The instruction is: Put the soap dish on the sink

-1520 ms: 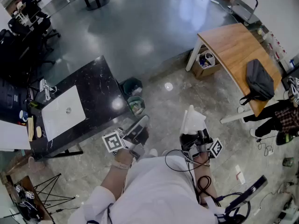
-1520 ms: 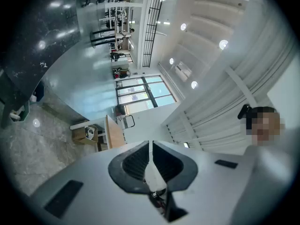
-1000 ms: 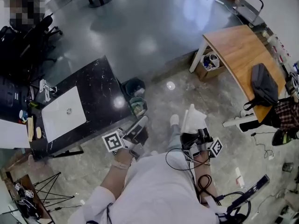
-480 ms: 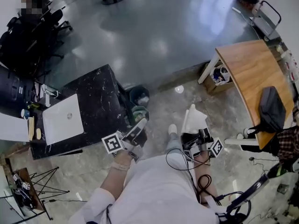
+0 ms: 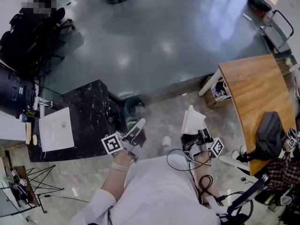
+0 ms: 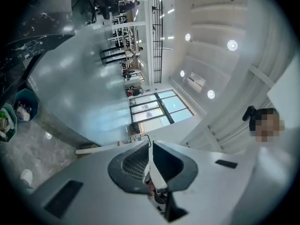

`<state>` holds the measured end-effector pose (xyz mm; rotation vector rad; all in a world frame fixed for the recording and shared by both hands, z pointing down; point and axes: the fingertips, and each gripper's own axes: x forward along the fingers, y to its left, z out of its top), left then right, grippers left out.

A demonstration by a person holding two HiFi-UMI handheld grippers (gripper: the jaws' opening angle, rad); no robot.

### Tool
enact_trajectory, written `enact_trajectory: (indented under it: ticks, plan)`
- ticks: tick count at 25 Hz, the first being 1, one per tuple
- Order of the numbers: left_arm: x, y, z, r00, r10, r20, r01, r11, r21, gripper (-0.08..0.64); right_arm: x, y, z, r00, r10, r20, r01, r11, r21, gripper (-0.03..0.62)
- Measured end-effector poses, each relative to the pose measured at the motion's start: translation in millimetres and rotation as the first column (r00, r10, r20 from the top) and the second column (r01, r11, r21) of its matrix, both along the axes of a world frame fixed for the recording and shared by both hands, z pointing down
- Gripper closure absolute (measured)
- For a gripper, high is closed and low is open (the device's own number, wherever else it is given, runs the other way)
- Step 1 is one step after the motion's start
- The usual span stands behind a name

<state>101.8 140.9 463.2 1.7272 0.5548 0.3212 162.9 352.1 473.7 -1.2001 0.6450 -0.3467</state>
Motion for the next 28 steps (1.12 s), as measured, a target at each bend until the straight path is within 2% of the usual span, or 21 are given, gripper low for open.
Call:
enact_trajectory:
  ticks: [6, 11, 20, 28]
  plan:
    - [43.0, 9.1, -5.8, 0.996, -0.085, 0.011, 0.085, 0.996, 0.026, 0.549, 64.8, 8.0, -5.4, 0.997, -0.078, -0.005, 0.078, 0.997, 0.014, 0.333]
    - [52.6, 4.1, -6.6, 0.989, -0.146, 0.025, 0.145, 0.988, 0.059, 0.540, 97.4, -2.3, -5.3, 0.990, -0.138, -0.005, 0.138, 0.990, 0.039, 0.334]
    - [49.0, -26.7, -9.1, 0.966, -0.258, 0.022, 0.256, 0.964, 0.079, 0.491, 124.6, -47.0, 3.5, 0.971, -0.238, 0.013, 0.238, 0.970, 0.048, 0.333]
    - [34.8, -59.6, -12.5, 0.946, -0.324, 0.014, 0.323, 0.944, 0.065, 0.474, 123.5, -98.4, -0.1, 0.946, -0.323, -0.004, 0.323, 0.946, 0.033, 0.334]
